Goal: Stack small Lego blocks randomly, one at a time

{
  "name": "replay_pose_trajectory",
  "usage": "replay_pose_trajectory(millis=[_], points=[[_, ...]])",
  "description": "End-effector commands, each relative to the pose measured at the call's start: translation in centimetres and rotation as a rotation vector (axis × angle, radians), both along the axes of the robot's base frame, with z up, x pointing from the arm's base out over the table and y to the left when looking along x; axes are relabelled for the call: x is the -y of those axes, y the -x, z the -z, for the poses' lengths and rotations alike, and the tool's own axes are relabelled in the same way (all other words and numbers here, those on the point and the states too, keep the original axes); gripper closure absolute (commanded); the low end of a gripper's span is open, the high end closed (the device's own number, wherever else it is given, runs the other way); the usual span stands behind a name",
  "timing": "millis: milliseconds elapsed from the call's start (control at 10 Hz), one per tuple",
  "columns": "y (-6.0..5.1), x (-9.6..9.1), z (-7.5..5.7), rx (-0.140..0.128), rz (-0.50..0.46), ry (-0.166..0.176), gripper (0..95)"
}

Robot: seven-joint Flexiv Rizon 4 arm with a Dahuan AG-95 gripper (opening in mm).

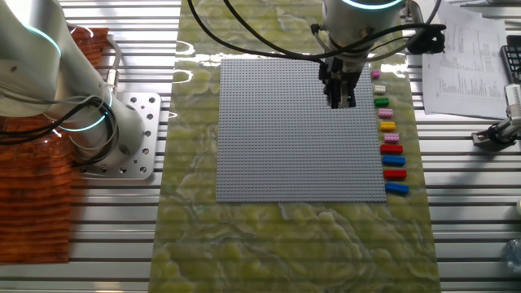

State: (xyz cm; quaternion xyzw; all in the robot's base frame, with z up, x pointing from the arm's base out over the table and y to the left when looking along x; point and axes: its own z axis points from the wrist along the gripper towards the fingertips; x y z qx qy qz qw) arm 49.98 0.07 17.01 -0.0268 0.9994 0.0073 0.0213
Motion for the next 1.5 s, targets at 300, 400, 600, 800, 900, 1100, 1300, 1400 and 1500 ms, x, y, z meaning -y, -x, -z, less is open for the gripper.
replay_pose_trajectory(millis=[300,400,600,800,900,1100,1300,1400,1500], points=[[-0.02,-0.01,0.02,0.0,0.0,-0.001,95.0],[-0.02,-0.01,0.02,0.0,0.0,0.0,95.0],[-0.03,0.0,0.06,-0.001,-0.001,0.0,95.0],[-0.04,0.01,0.09,-0.001,-0.002,0.0,95.0],[-0.05,0.01,0.1,-0.001,-0.001,0.0,95.0],[-0.05,0.01,0.1,-0.001,-0.002,0.0,95.0],[-0.05,0.0,0.1,-0.004,-0.007,0.001,95.0],[-0.05,-0.02,0.11,-0.008,-0.009,0.001,95.0],[-0.05,-0.03,0.11,-0.008,-0.01,0.001,95.0]])
